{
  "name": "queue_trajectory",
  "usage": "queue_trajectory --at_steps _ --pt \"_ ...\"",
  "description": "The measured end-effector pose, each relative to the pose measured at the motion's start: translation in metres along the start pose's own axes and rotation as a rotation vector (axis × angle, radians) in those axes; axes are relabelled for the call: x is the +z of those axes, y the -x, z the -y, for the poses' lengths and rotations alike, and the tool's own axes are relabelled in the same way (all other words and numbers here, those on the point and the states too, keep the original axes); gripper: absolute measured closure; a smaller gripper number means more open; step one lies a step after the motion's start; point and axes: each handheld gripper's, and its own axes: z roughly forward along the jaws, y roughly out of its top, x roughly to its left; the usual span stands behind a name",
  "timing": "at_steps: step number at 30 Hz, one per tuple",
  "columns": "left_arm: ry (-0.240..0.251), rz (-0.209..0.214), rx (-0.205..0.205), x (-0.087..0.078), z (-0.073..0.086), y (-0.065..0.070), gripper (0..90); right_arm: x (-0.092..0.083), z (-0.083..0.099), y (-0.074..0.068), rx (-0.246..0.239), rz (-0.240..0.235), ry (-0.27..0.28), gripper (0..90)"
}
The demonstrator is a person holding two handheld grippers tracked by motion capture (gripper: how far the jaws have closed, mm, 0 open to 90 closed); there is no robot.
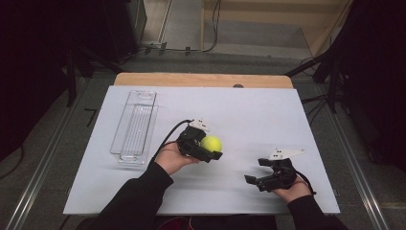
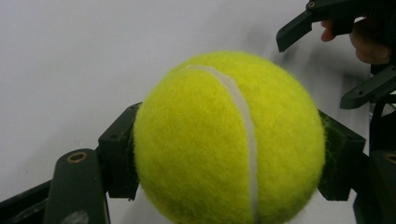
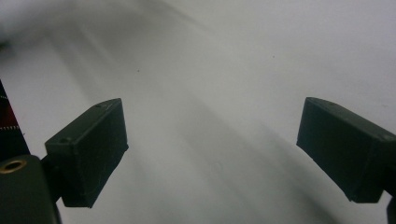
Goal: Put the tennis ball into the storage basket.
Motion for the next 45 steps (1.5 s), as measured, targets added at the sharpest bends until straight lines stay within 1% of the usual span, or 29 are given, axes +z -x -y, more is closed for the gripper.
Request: queue_trajectory --at_steps 3,5,9,10,12,14,15,23,27,33,35,36,38,41,42,43,45 --pt "-0.008 -0.007 0.008 -0.005 -0.004 -0.001 26.0 0.0 0.0 0.0 0.0 -0.001 0.0 6.8" --pt "0.0 0.002 0.002 -0.009 -0.006 -0.001 26.0 0.0 0.0 0.0 -0.002 -0.002 -0.001 6.8" --pt "0.006 0.003 0.001 -0.017 -0.011 -0.001 26.0 0.0 0.0 0.0 -0.001 -0.004 0.002 6.8" --pt "0.007 0.001 0.004 -0.019 -0.013 -0.001 26.0 0.0 0.0 0.0 -0.002 -0.002 0.001 6.8" --pt "0.025 0.0 -0.001 -0.024 -0.016 0.0 26.0 0.0 0.0 0.0 0.0 -0.001 0.001 6.8" --pt "0.028 -0.002 0.005 -0.026 -0.017 0.0 26.0 0.0 0.0 0.0 -0.001 0.0 0.001 6.8" --pt "0.024 -0.009 0.007 -0.026 -0.018 0.0 26.0 0.0 0.0 0.0 -0.001 0.0 0.0 6.8" --pt "0.018 -0.006 -0.005 -0.028 -0.017 -0.003 26.0 0.0 0.0 0.0 -0.001 0.001 0.002 6.8" --pt "0.025 -0.018 -0.014 -0.03 -0.017 -0.006 26.0 -0.001 0.0 0.0 -0.001 0.001 0.003 6.8" --pt "0.032 -0.024 -0.029 -0.034 -0.015 -0.01 26.0 -0.001 0.0 0.0 0.0 0.002 0.004 6.8" --pt "0.03 -0.026 -0.029 -0.035 -0.015 -0.011 26.0 -0.001 0.0 0.0 -0.002 0.002 0.005 6.8" --pt "0.033 -0.032 -0.033 -0.036 -0.015 -0.011 26.1 -0.001 0.0 0.0 -0.001 0.002 0.005 6.8" --pt "0.037 -0.045 -0.026 -0.037 -0.015 -0.012 26.1 -0.001 0.0 0.001 -0.001 0.002 0.004 6.8" --pt "0.035 -0.048 -0.028 -0.039 -0.015 -0.013 26.1 -0.001 0.0 0.001 0.0 0.002 0.004 6.8" --pt "0.039 -0.049 -0.036 -0.039 -0.015 -0.013 26.1 -0.001 0.0 0.001 0.0 0.002 0.005 6.8" --pt "0.038 -0.051 -0.03 -0.04 -0.015 -0.014 26.1 -0.001 0.0 0.001 0.001 0.002 0.005 6.8" --pt "0.039 -0.053 -0.031 -0.042 -0.015 -0.016 26.2 -0.001 0.0 0.001 0.0 0.002 0.005 6.8"
